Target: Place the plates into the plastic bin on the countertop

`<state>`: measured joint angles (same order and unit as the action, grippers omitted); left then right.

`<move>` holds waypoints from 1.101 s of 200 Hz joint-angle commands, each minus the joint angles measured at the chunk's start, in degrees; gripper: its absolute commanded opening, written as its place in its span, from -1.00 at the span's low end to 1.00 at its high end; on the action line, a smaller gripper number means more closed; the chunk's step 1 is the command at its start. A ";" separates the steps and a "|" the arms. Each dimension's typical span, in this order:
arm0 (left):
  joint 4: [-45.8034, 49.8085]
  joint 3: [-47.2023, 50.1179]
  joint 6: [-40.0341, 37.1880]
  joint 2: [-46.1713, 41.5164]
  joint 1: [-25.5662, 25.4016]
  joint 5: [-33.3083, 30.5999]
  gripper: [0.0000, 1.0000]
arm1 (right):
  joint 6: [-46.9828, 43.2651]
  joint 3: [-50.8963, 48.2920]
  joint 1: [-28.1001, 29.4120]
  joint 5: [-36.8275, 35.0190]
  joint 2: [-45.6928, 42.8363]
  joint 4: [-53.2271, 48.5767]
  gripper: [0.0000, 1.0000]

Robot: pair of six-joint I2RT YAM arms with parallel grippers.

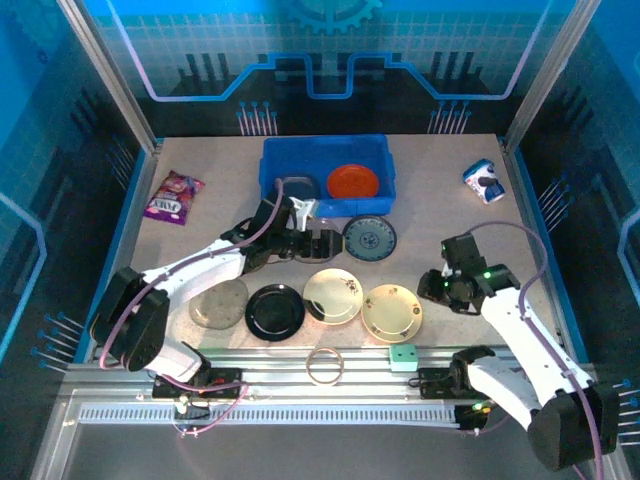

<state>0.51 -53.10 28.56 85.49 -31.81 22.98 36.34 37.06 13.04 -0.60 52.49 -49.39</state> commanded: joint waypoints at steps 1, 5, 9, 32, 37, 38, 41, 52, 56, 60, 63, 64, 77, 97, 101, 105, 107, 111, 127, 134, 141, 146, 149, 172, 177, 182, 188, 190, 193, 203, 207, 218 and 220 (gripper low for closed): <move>-1.82 -2.81 0.04 0.98 -0.65 1.96 0.85 | 5.15 -3.65 -0.54 4.73 -0.61 -0.19 -0.18; -1.68 -3.01 0.00 1.15 -0.64 1.93 0.86 | 5.41 -4.06 -0.52 4.72 -0.51 -0.11 -0.19; -1.59 -3.13 -0.06 1.23 -0.62 1.98 0.86 | 5.64 -4.58 -0.55 4.72 -0.38 0.14 -0.20; -1.41 -3.66 -0.07 1.77 -0.68 1.93 0.85 | 6.64 -7.24 -0.56 5.34 0.37 1.66 -0.25; -1.45 -3.74 -0.09 1.98 -0.68 1.96 0.86 | 6.58 -7.83 -0.53 5.79 0.77 2.32 -0.25; -1.42 -3.75 -0.08 1.97 -0.69 1.97 0.86 | 6.61 -7.94 -0.54 5.83 0.90 2.38 -0.25; -1.46 -3.76 -0.08 2.01 -0.66 1.97 0.86 | 6.70 -8.21 -0.56 5.87 1.21 2.65 -0.25; -1.75 -3.76 -0.14 2.54 -0.70 1.95 0.86 | 6.49 -9.10 -0.49 5.53 2.51 3.89 -0.25; -1.74 -3.85 -0.15 2.74 -0.66 1.98 0.85 | 6.41 -9.39 -0.54 5.64 2.86 4.42 -0.25; -1.81 -3.90 -0.23 2.95 -0.70 1.97 0.85 | 6.37 -9.66 -0.52 5.91 3.23 4.88 -0.25; -1.75 -3.98 -0.21 3.13 -0.71 1.97 0.85 | 6.38 -9.80 -0.55 6.11 3.46 5.25 -0.25; -1.75 -4.00 -0.19 3.20 -0.71 1.97 0.85 | 6.33 -9.81 -0.55 6.12 3.57 5.35 -0.26; -2.09 -4.20 -0.04 4.02 -0.71 2.08 0.85 | 6.67 -10.48 -0.54 7.34 4.25 7.37 -0.26; -2.59 -4.38 0.02 5.06 -0.69 2.42 0.84 | 6.80 -10.87 -0.54 8.04 5.57 9.14 -0.27; -2.57 -4.44 0.01 5.33 -0.67 2.42 0.84 | 6.82 -10.82 -0.49 8.22 5.95 9.41 -0.27; -2.62 -4.53 -0.07 5.54 -0.67 2.42 0.85 | 6.82 -10.88 -0.53 8.29 6.23 9.63 -0.27; -2.56 -4.55 -0.08 5.67 -0.70 2.40 0.84 | 6.84 -10.87 -0.53 8.32 6.40 9.72 -0.27; -2.59 -4.64 -0.08 5.92 -0.65 2.37 0.84 | 6.85 -10.87 -0.48 8.38 6.67 10.00 -0.28; -3.03 -4.82 -0.04 6.81 -0.70 2.54 0.84 | 6.98 -10.98 -0.45 8.85 7.63 11.33 -0.28; -3.25 -4.89 0.01 7.04 -0.64 2.57 0.84 | 6.93 -10.97 -0.47 9.20 8.08 11.90 -0.29; -3.41 -4.95 0.11 7.30 -0.67 2.65 0.84 | 7.05 -11.04 -0.47 9.43 8.66 12.43 -0.29; -3.41 -5.04 0.11 7.48 -0.64 2.74 0.84 | 6.99 -11.04 -0.46 9.54 9.12 12.70 -0.29; -3.42 -5.08 0.12 7.60 -0.70 2.73 0.84 | 6.95 -11.00 -0.47 9.56 9.37 12.93 -0.30; -3.07 -5.35 -0.41 7.85 -0.70 2.59 0.84 | 6.54 -10.53 -0.45 9.72 11.26 13.59 -0.34; -3.00 -5.35 -0.61 7.85 -0.62 2.51 0.84 | 6.49 -10.56 -0.46 9.74 11.47 13.70 -0.35; -2.94 -5.43 -0.71 7.89 -0.65 2.33 0.84 | 6.55 -10.45 -0.32 9.74 11.66 13.78 -0.37; -2.74 -5.41 -0.77 7.94 -0.69 2.27 0.84 | 6.55 -10.43 -0.31 9.59 11.80 13.74 -0.41; -2.72 -5.49 -0.78 7.98 -0.57 2.27 0.84 | 6.51 -10.43 -0.34 9.53 11.84 13.71 -0.43; -2.63 -5.52 -0.90 8.02 -0.58 2.28 0.84 | 6.46 -10.32 -0.38 9.34 11.91 13.64 -0.46; -2.58 -5.52 -1.04 8.19 -0.60 2.23 0.84 | 6.29 -10.27 -0.35 8.92 12.02 13.23 -0.56; -2.60 -5.57 -1.01 8.20 -0.62 2.24 0.84 | 6.22 -10.25 -0.37 8.80 12.00 13.13 -0.60; -2.64 -5.61 -1.05 8.50 -0.55 2.27 0.84 | 6.28 -10.29 -0.31 8.45 11.69 12.84 -0.69; -2.63 -5.68 -0.98 8.54 -0.60 2.29 0.84 | 6.24 -10.31 -0.34 8.36 11.61 12.78 -0.70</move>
<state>-1.85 -56.97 28.49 92.86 -32.16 24.05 42.37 26.63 13.06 8.21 63.66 -36.71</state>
